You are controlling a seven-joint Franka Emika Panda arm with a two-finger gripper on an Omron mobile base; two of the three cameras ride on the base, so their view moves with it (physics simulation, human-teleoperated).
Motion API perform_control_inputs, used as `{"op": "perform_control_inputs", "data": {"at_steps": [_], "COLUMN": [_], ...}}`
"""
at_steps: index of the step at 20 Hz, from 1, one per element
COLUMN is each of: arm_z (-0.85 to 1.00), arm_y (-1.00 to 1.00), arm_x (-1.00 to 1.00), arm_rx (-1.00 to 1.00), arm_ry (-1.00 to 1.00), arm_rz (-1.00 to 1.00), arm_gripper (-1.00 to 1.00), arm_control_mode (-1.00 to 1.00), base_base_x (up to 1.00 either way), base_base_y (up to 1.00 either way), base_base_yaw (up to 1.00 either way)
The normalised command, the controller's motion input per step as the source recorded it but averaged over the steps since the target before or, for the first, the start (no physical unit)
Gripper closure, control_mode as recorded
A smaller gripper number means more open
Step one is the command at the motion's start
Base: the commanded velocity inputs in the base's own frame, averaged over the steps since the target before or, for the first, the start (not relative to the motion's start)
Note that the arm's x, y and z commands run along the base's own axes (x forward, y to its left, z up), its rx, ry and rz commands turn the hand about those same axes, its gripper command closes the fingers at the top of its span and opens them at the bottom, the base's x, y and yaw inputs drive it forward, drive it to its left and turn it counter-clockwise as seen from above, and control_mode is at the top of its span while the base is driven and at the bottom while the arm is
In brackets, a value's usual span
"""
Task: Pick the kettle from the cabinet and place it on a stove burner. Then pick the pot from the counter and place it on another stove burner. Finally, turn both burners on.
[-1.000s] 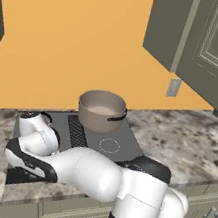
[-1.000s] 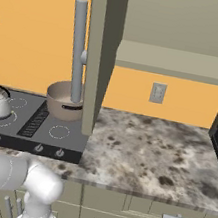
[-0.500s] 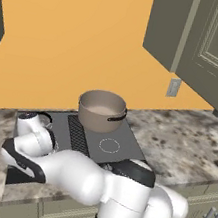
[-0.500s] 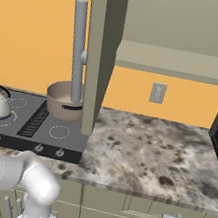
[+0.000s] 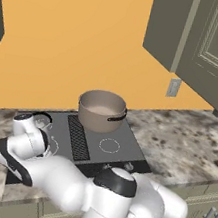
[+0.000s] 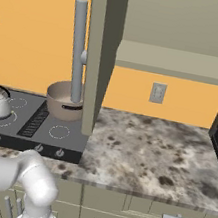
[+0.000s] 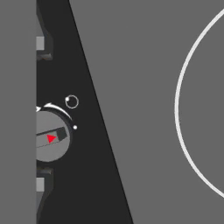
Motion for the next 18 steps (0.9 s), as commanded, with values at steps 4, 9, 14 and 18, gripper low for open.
{"op": "perform_control_inputs", "data": {"at_steps": [4, 9, 14, 18], "arm_z": [-0.19, -0.18, -0.19, -0.24], "arm_y": [0.01, 0.0, 0.0, 0.0], "arm_x": [0.0, 0.0, -0.05, -0.06], "arm_rx": [0.0, 0.0, 0.0, 0.0], "arm_ry": [0.03, 0.03, 0.02, 0.0], "arm_rz": [0.0, 0.0, 0.01, 0.09], "arm_gripper": [-1.0, 1.0, 1.0, 1.0], "arm_control_mode": [-1.0, -1.0, -1.0, -1.0], "base_base_x": [0.0, 0.0, 0.0, 0.0], "base_base_y": [0.0, 0.0, 0.0, 0.0], "base_base_yaw": [0.0, 0.0, 0.0, 0.0]}}
